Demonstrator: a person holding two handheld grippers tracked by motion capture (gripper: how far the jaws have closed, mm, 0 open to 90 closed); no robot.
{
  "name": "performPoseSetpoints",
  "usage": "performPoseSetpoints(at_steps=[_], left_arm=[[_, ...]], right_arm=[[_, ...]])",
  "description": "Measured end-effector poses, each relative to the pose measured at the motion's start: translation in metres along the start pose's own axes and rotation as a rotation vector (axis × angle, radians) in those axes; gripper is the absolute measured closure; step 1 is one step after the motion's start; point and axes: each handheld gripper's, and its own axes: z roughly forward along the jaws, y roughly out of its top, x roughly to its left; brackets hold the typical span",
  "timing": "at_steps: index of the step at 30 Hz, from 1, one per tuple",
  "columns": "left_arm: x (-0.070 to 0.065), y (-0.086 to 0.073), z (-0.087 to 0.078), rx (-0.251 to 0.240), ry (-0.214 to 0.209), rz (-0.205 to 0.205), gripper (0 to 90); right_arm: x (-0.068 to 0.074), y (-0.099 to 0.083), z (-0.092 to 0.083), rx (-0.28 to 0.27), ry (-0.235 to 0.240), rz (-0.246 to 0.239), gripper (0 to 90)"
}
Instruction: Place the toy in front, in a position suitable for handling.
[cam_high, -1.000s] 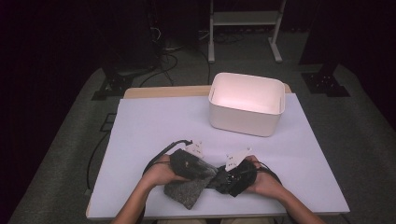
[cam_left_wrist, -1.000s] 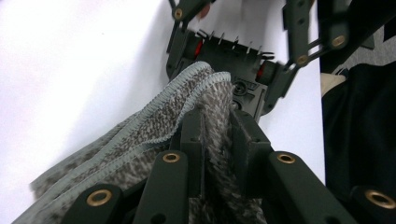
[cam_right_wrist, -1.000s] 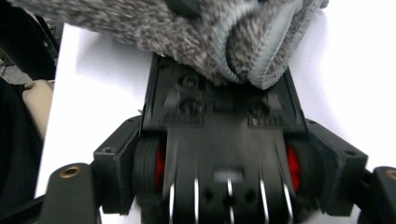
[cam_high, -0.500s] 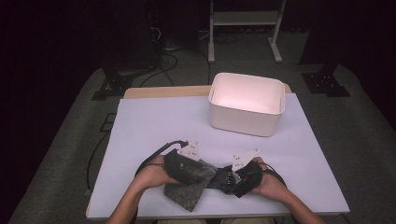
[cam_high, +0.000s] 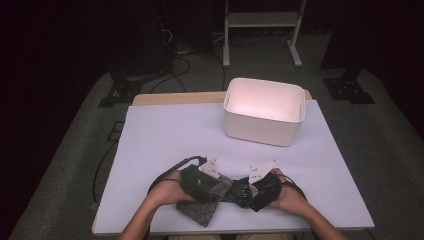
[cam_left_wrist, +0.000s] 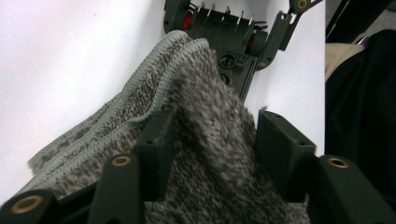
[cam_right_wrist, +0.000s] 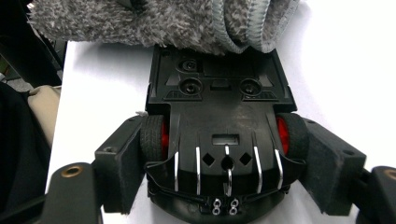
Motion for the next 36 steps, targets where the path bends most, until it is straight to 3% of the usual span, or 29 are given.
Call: performPoseSetpoints(at_steps=[4, 8, 11, 23, 26, 29, 36], left_arm=[[0.005, 0.000, 0.006, 0.014, -0.019, -0.036, 59.6], [0.005, 0.002, 0.004, -0.001, -0.025, -0.023, 75.5], [0.005, 0.008, 0.006, 0.001, -0.030, -0.009, 80.2], [-0.001, 0.045, 0.030, 0.018, -0.105, 0.080, 80.2], [0.000, 0.043, 0.030, 0.020, -0.109, 0.069, 80.3], [0.001, 0.038, 0.026, 0.022, -0.094, 0.062, 80.3], [0.007, 0.016, 0.011, 0.016, -0.066, 0.007, 79.4]], right_arm=[[0.000, 0.000, -0.001, -0.011, 0.002, 0.005, 23.4], [0.000, 0.000, 0.000, -0.007, -0.002, -0.013, 23.6], [0.001, -0.001, 0.001, -0.003, 0.000, -0.009, 23.7], [0.002, -0.002, 0.002, -0.002, -0.014, -0.040, 23.7], [0.004, -0.002, 0.003, 0.003, -0.024, -0.059, 23.7], [0.003, -0.002, 0.003, -0.002, -0.019, -0.043, 23.8], [0.004, -0.002, 0.003, 0.000, -0.021, -0.051, 23.8]])
